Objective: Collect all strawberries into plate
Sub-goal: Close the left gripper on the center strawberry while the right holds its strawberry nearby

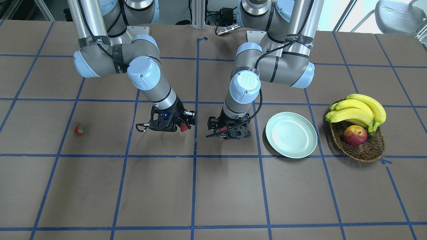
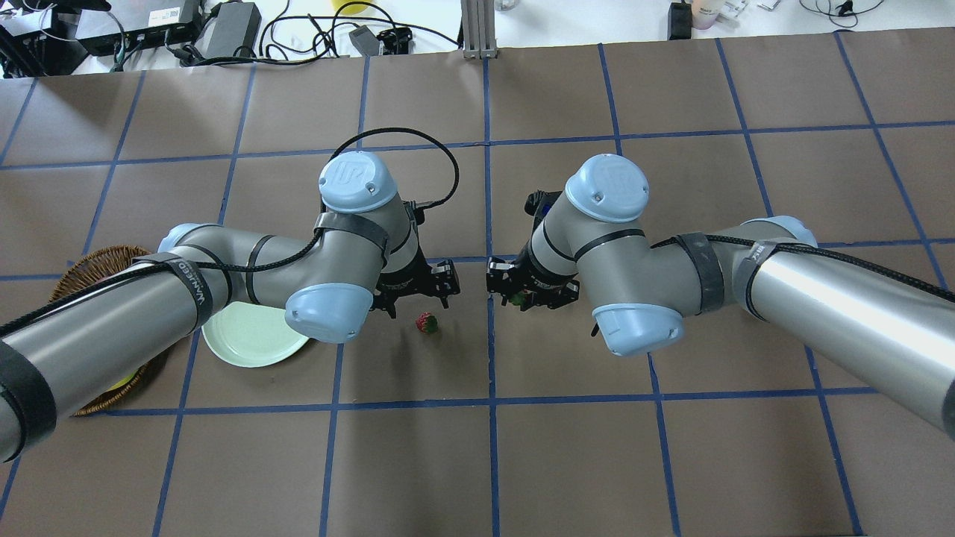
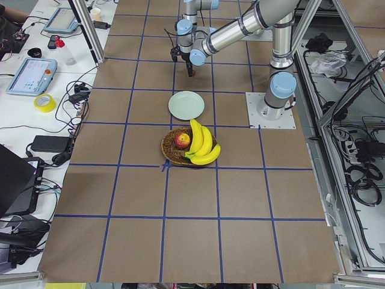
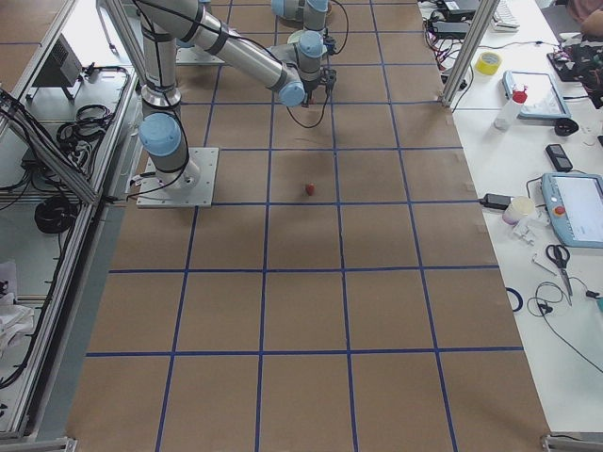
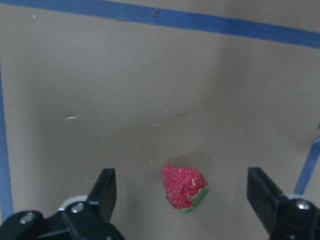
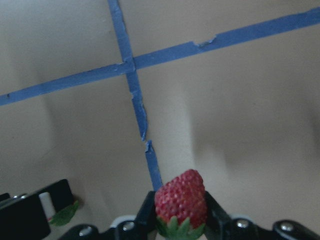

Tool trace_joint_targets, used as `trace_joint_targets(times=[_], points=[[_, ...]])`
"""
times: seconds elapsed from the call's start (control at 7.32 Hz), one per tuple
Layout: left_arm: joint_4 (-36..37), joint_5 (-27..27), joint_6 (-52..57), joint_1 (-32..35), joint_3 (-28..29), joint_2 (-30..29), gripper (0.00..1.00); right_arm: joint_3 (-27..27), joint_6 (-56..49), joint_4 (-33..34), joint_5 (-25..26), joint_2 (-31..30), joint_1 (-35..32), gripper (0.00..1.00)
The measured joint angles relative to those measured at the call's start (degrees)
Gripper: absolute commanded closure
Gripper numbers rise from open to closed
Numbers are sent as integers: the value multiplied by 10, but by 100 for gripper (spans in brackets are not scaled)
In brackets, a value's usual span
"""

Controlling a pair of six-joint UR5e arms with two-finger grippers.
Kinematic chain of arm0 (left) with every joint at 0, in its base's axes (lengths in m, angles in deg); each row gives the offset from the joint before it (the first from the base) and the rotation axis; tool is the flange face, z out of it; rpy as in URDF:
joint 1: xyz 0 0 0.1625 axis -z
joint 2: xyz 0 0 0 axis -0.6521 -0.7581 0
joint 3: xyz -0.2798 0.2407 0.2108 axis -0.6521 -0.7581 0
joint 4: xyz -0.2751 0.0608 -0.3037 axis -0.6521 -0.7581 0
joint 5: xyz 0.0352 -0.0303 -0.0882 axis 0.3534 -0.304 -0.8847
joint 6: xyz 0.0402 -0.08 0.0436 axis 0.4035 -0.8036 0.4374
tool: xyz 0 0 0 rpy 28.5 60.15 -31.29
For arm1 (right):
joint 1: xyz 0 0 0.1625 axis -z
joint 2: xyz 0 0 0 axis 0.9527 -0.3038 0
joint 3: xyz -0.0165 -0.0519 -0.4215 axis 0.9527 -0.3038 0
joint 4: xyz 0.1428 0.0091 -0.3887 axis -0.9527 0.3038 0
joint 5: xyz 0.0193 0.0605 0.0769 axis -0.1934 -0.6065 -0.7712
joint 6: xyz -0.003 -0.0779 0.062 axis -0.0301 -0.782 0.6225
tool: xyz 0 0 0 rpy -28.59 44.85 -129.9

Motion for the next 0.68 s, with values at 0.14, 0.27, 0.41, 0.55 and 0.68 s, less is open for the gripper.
trace_joint_targets(times=[0.14,0.27,0.41,0.55,0.68], points=[[0,-8,3,0,0,-5,60,0,-5,11,-14,3,-1,100],[0,-13,4,1,-1,-7,60,0,-8,24,-23,9,-3,100],[-1,-14,5,1,-3,-7,95,0,-9,35,-28,16,-6,100],[-1,-15,6,1,-6,-7,100,0,-10,41,-31,20,-7,100],[-1,-15,8,1,-6,-5,100,0,-10,43,-33,22,-8,100]])
